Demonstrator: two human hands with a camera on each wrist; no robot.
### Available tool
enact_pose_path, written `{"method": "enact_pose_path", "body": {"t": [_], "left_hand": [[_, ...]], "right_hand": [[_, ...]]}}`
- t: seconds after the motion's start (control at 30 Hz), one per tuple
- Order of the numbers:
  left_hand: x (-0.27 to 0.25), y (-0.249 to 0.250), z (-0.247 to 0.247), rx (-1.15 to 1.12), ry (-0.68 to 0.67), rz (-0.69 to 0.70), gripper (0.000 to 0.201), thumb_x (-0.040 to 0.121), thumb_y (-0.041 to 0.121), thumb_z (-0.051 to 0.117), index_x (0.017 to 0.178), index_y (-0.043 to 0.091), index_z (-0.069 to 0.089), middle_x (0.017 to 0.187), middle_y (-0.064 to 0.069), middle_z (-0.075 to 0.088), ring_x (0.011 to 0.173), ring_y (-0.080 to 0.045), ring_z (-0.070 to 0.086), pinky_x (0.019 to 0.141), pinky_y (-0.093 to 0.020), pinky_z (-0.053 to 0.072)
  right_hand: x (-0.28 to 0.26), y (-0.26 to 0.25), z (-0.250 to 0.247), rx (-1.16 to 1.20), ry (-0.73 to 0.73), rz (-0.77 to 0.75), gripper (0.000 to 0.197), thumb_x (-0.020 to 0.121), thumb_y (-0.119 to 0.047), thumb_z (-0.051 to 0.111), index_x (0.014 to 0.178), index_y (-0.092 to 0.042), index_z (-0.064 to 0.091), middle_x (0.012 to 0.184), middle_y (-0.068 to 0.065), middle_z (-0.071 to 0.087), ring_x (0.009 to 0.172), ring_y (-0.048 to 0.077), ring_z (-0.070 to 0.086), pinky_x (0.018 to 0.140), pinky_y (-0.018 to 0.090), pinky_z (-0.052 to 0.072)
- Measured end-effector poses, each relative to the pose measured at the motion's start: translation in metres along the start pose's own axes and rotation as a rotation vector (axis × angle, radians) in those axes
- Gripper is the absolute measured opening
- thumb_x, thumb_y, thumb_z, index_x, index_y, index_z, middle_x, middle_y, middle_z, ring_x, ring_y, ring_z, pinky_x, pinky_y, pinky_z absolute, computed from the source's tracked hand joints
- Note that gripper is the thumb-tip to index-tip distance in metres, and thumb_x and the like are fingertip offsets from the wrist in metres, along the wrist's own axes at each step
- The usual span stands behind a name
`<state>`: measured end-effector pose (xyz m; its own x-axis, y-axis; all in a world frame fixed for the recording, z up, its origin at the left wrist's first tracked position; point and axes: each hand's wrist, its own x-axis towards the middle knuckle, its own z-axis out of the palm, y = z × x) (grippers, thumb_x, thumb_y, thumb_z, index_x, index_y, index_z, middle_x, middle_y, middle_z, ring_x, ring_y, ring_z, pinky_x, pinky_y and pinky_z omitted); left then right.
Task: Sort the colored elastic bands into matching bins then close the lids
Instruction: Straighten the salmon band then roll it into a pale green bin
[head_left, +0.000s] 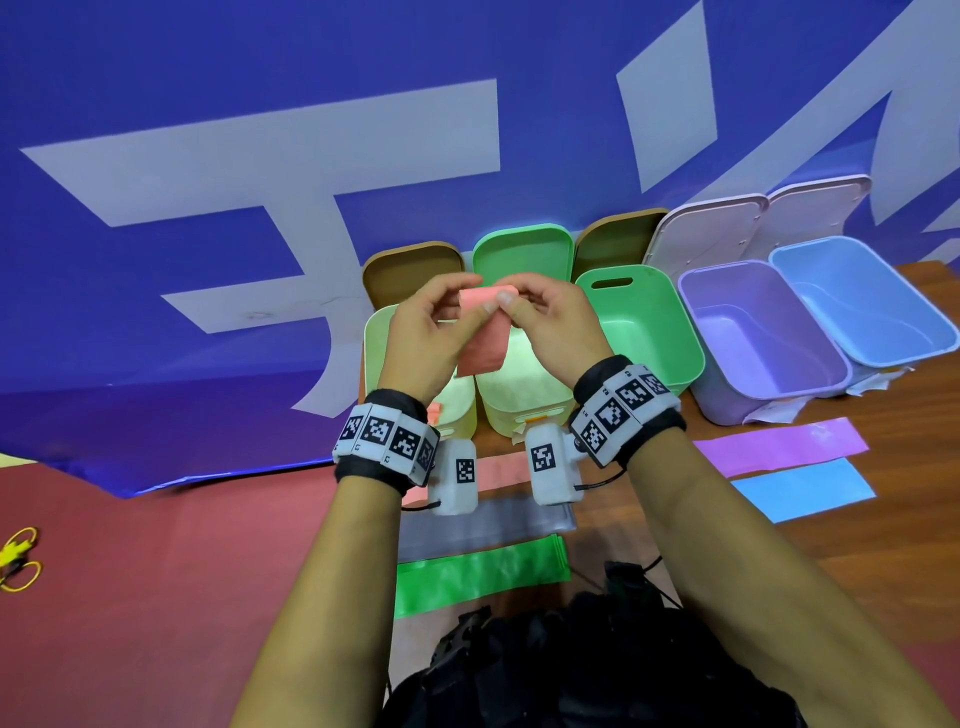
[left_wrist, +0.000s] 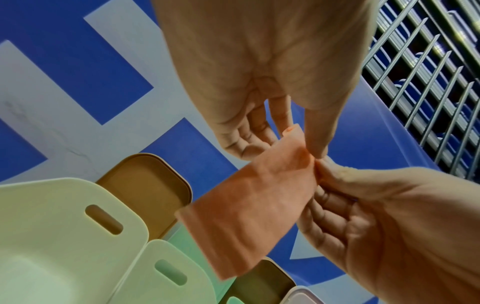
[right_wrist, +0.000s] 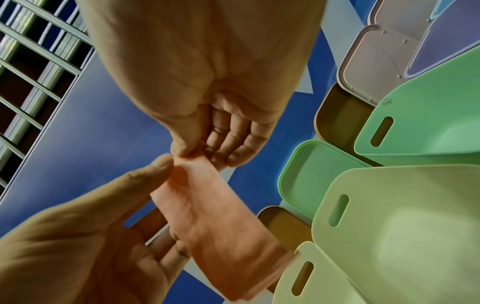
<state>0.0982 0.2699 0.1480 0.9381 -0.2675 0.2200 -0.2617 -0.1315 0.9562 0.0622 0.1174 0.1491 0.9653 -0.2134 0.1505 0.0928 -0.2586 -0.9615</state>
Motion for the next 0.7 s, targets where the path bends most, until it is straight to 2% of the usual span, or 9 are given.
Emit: {"method": "enact_pose_path", "body": {"t": [0.07,0.13,0.23,0.3,0.33,0.43,0.5,0.57,0.7], "left_hand": [[0.0011,-0.001,-0.0009,0.011,-0.013,0.018,0.024,0.085,0.012,0.072,0.109,0.016,0.068,0.105,-0.001,0.071,0.099,-0.023,0.065,0.084,-0.029,0.054],[0.0014,0.0,-0.0021,0.018,-0.019,0.031,0.022,0.085,0.01,0.07,0.106,0.015,0.068,0.102,-0.002,0.071,0.098,-0.024,0.066,0.084,-0.03,0.054],[0.0025,0.0005,-0.0029,0.027,-0.005,0.022,0.017,0.086,0.013,0.07,0.102,0.016,0.069,0.098,-0.002,0.072,0.095,-0.025,0.066,0.083,-0.03,0.054],[0.0031,0.0004,-0.0027,0.034,0.014,0.015,0.012,0.088,0.016,0.069,0.1,0.014,0.07,0.096,-0.004,0.072,0.092,-0.025,0.066,0.083,-0.033,0.054],[0.003,0.0011,-0.0025,0.033,0.027,0.01,0.01,0.089,0.016,0.069,0.098,0.014,0.07,0.094,-0.004,0.072,0.09,-0.023,0.065,0.082,-0.033,0.053],[0.0018,0.0043,-0.0023,0.041,0.064,0.005,0.009,0.091,0.018,0.068,0.093,0.009,0.07,0.089,-0.006,0.071,0.081,-0.011,0.061,0.075,-0.023,0.049],[0.0006,0.0059,-0.0018,0.05,0.071,-0.006,0.013,0.092,0.019,0.068,0.093,0.006,0.07,0.089,-0.007,0.07,0.08,-0.009,0.059,0.074,-0.021,0.047],[-0.0002,0.0077,-0.0016,0.016,0.062,-0.022,0.015,0.089,0.017,0.071,0.101,0.008,0.07,0.093,-0.002,0.07,0.085,-0.009,0.061,0.078,-0.022,0.05],[0.0009,0.006,-0.0037,0.048,-0.002,0.014,0.028,0.084,0.009,0.073,0.111,0.015,0.07,0.107,0.0,0.071,0.101,-0.02,0.064,0.092,-0.038,0.053]], "right_hand": [[0.001,0.0012,-0.0002,-0.019,0.013,0.003,0.016,0.093,-0.024,0.059,0.089,-0.036,0.068,0.09,0.006,0.072,0.089,0.026,0.067,0.089,0.051,0.054],[0.001,0.0017,-0.0006,-0.035,0.001,0.003,0.015,0.095,-0.025,0.057,0.091,-0.031,0.07,0.086,-0.001,0.071,0.085,0.019,0.068,0.088,0.051,0.055],[0.0014,0.0008,-0.001,-0.022,0.002,0.016,0.02,0.097,-0.026,0.056,0.106,-0.022,0.073,0.093,-0.005,0.072,0.091,0.014,0.068,0.092,0.047,0.054],[0.0014,-0.0013,-0.0007,0.014,0.017,0.039,0.025,0.097,-0.024,0.058,0.119,-0.018,0.069,0.097,-0.002,0.071,0.095,0.013,0.067,0.096,0.04,0.053],[0.0011,-0.0019,-0.0008,0.038,0.017,0.044,0.025,0.097,-0.02,0.06,0.121,-0.017,0.066,0.091,-0.001,0.069,0.09,0.012,0.066,0.095,0.034,0.053],[0.0003,-0.0045,-0.0025,0.071,0.005,0.038,0.02,0.092,-0.01,0.065,0.11,-0.017,0.064,0.081,-0.006,0.065,0.08,0.008,0.062,0.084,0.025,0.052],[0.0008,-0.0042,-0.0039,0.056,0.006,0.031,0.017,0.09,-0.006,0.065,0.102,-0.019,0.066,0.083,-0.004,0.067,0.081,0.01,0.064,0.085,0.031,0.056],[0.0014,-0.0029,-0.0034,0.022,0.013,0.034,0.016,0.09,-0.007,0.065,0.098,-0.021,0.067,0.086,0.003,0.069,0.085,0.017,0.067,0.089,0.04,0.057],[0.0009,0.0013,0.0006,-0.044,0.04,0.046,0.012,0.085,-0.026,0.064,0.088,-0.036,0.068,0.083,0.0,0.071,0.085,0.026,0.069,0.086,0.051,0.056]]}}
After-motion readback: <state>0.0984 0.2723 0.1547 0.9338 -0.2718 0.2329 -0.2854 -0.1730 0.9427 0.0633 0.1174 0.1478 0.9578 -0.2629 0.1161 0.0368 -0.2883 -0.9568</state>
